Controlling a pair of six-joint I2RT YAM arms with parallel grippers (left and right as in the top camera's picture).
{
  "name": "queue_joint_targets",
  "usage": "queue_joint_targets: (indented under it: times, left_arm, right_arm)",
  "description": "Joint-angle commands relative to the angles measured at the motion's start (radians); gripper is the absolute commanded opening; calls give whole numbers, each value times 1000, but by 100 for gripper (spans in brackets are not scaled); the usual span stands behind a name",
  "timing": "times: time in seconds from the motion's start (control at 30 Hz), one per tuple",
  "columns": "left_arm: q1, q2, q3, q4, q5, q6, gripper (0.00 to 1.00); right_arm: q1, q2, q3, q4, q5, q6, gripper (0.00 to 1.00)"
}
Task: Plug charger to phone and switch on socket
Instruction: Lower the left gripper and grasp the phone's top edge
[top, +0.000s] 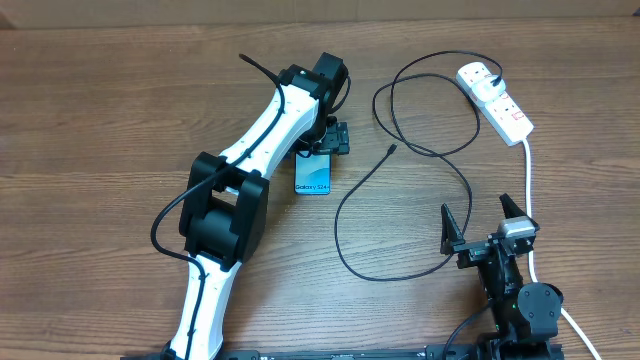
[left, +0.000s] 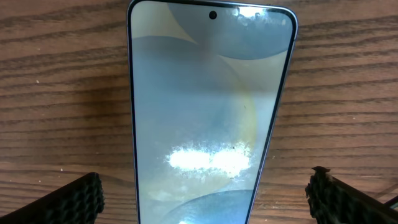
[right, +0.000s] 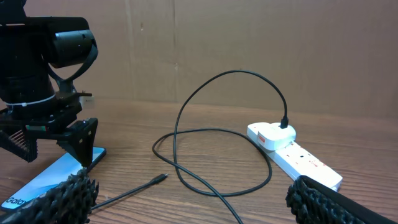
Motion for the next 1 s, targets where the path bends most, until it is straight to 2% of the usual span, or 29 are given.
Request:
queue_joint_targets:
  times: [0.0, 0.57, 0.97]
  left_arm:
    - [0, 16, 0, 3, 11, 19, 100]
    - [4, 22, 0, -4, 11, 27, 100]
    - [23, 121, 0, -11, 12, 80, 100]
  right_arm:
    - [-2, -3, -10, 5, 5, -2, 100]
    - [-2, -3, -10, 5, 5, -2, 100]
    - [-2, -3, -10, 5, 5, -2, 100]
